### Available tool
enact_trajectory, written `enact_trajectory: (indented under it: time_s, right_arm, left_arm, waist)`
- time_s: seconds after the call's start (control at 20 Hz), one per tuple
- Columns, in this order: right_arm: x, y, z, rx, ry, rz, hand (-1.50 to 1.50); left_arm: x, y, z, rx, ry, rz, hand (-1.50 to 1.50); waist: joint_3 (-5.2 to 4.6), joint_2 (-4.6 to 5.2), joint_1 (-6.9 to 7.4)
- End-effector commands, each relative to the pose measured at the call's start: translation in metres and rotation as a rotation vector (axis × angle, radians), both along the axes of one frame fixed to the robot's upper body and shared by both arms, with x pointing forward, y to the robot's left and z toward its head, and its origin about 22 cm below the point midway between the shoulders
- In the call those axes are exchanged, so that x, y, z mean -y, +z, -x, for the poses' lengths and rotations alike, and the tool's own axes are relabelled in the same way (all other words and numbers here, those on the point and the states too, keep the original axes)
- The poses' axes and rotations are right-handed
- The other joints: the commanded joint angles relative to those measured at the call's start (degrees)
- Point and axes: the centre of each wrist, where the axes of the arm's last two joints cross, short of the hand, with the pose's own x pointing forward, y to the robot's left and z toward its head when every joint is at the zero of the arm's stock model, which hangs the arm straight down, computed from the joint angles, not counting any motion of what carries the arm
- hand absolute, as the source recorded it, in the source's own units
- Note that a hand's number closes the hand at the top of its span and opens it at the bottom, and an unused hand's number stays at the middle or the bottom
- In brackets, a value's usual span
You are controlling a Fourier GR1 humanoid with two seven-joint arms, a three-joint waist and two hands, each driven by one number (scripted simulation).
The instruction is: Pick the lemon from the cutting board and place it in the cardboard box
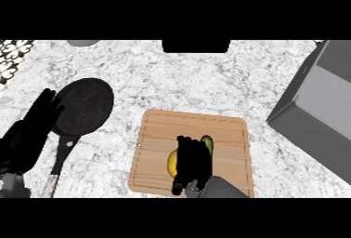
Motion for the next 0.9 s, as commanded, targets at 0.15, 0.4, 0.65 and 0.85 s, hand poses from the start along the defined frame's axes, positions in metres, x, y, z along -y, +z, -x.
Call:
enact_trajectory:
  time_s: [0.15,0.4,0.65,0.85]
  right_arm:
    - [-0.002,-0.017,-0.014,0.066,-0.046,0.042,1.50]
    - [0.022,-0.017,-0.001,0.068,0.047,0.046,1.50]
    - [0.138,-0.011,-0.009,0.059,0.444,0.066,1.50]
    - [0.202,0.011,-0.022,0.105,0.491,0.045,1.50]
  left_arm:
    - [-0.002,0.003,0.000,0.018,-0.003,-0.006,0.00]
    - [-0.007,0.011,0.007,0.003,0.011,-0.004,0.00]
    - [-0.004,-0.004,0.008,-0.005,0.030,0.010,0.00]
    - [-0.007,0.009,0.004,0.006,0.010,0.006,0.00]
  waist:
    - [0.02,0.12,0.10]
    - [0.02,0.01,-0.37]
    - [0.09,-0.03,-1.65]
    - [0.06,0.02,-0.84]
